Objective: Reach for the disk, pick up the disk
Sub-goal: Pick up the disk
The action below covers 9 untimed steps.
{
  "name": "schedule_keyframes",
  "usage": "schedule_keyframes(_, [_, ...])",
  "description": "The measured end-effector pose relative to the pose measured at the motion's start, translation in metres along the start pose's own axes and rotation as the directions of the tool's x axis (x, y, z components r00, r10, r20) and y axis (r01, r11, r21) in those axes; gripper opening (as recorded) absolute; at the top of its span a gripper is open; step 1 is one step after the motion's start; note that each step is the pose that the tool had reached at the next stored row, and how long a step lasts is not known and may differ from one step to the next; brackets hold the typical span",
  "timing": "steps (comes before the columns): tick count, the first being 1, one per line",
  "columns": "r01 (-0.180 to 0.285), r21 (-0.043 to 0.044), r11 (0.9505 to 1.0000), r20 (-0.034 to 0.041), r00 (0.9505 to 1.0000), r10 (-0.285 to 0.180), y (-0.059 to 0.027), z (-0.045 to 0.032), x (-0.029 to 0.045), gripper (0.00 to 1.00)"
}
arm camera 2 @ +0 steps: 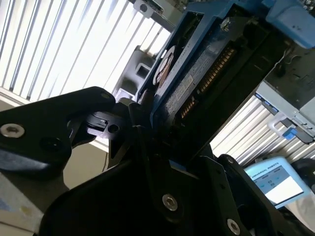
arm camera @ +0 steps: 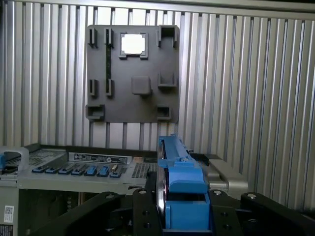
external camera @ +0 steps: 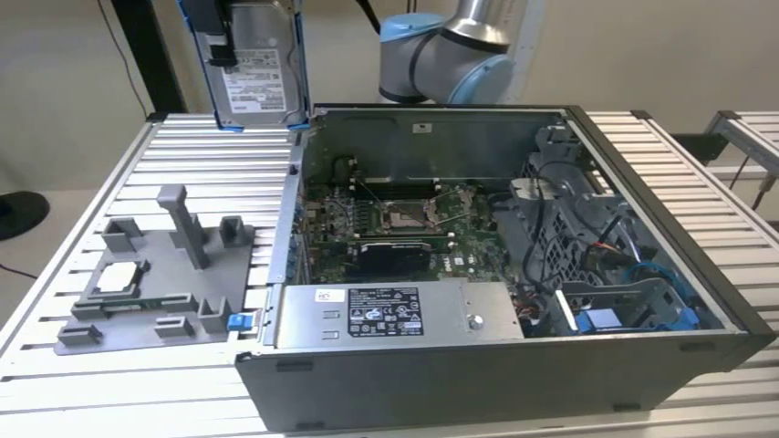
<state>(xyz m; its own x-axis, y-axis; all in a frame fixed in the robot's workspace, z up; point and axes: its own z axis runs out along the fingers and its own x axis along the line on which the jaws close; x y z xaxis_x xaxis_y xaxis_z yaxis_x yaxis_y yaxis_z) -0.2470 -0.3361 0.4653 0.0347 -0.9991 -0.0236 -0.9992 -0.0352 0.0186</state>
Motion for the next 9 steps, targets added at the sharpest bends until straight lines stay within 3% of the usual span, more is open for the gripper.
schedule_keyframes(9, [0.0, -0.0002, 1.0, 0.0, 1.0, 0.0, -0.019, -0.0004, 0.0007, 0.0])
